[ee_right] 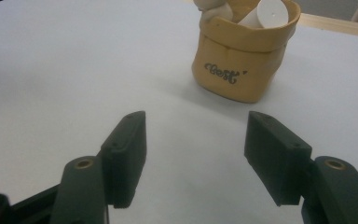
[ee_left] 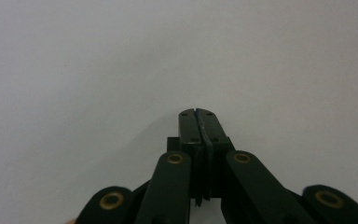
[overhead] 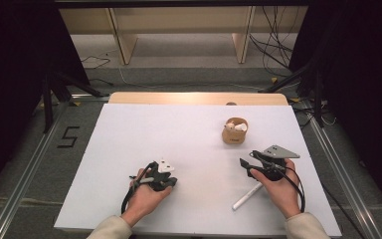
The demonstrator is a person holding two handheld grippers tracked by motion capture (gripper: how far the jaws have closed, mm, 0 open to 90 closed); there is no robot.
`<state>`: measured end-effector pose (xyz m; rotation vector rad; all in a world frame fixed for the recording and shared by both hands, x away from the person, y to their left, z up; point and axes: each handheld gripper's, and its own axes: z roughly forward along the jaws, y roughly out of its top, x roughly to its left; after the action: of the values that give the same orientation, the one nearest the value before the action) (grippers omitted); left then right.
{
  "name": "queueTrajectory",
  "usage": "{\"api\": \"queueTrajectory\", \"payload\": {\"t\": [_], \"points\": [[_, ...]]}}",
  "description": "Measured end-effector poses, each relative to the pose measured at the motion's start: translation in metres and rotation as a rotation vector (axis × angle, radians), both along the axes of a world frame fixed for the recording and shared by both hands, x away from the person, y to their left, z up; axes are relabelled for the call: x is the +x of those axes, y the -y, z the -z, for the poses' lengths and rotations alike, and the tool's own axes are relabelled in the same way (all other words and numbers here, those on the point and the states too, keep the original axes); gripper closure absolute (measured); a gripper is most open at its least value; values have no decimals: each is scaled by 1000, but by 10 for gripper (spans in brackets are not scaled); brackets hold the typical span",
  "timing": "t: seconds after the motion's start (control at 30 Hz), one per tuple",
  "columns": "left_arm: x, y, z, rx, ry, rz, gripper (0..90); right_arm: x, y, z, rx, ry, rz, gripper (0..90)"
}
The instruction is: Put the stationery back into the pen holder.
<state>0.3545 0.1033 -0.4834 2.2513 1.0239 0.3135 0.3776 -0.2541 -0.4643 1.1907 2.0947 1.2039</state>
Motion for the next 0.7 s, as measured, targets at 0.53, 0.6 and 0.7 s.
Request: {"api": "queueTrajectory", "payload": {"t": [0.53,0.6,0.7], "points": [[-20,-21,-5,12,-82,-6,900,0,0,0,1,0,1,395],[-23,-24,-5,13,-92,-11,900,-1,0,0,0,-1,0,395],[-26,-30,-6,24,-102,-17,900,0,0,0,-1,2,0,395]]}}
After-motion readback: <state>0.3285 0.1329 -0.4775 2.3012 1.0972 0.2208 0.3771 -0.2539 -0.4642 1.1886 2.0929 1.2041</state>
